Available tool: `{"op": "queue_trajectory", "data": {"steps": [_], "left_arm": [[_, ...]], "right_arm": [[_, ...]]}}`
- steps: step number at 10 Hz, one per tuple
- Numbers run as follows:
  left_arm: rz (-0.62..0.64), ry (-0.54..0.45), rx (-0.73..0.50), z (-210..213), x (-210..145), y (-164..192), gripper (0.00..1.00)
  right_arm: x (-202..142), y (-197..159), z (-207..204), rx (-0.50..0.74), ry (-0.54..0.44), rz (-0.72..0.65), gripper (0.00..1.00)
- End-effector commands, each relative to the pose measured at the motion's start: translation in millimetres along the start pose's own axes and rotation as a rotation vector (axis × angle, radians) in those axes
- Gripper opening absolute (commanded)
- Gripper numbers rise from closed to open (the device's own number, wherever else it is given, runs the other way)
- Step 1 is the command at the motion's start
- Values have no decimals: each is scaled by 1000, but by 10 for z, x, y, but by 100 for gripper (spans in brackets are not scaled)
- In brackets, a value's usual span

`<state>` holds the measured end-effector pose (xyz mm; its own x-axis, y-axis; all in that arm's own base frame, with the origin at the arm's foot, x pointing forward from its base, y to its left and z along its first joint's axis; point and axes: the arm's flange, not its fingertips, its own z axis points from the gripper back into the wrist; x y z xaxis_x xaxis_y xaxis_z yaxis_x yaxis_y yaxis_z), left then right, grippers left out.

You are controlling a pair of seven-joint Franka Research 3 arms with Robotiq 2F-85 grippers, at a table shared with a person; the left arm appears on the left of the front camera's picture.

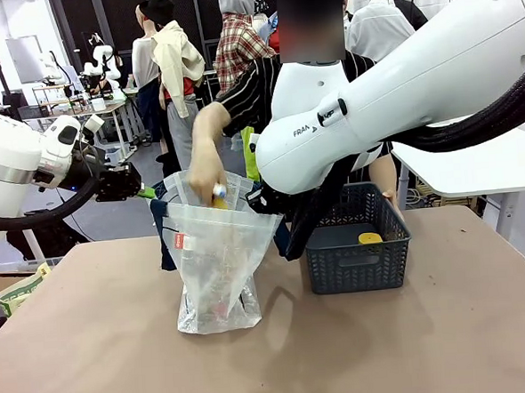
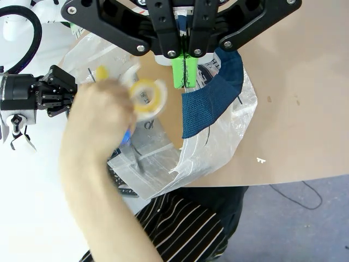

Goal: Transfer purchased items from the store into the shopping bag.
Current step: Move the Reusable shopping bag to the right side of the table.

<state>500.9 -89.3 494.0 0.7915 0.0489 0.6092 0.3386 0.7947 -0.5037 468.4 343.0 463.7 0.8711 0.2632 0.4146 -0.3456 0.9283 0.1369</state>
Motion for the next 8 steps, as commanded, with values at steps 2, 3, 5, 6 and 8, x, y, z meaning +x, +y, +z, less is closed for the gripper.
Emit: {"op": "queue_trajectory", "data": {"steps": [2, 3, 5, 6, 8], "left_arm": [[-2, -4, 1, 20, 9, -2, 0], [-2, -4, 1, 20, 9, -2, 0], [-2, -4, 1, 20, 9, -2, 0], [-2, -4, 1, 20, 9, -2, 0], [-2, -4, 1, 20, 9, -2, 0]], "right_arm": [[-3, -17, 11, 14, 1, -3, 0], [-3, -17, 11, 14, 1, -3, 0], [-3, -17, 11, 14, 1, -3, 0], [-3, -17, 11, 14, 1, -3, 0], [-3, -17, 11, 14, 1, -3, 0]]}}
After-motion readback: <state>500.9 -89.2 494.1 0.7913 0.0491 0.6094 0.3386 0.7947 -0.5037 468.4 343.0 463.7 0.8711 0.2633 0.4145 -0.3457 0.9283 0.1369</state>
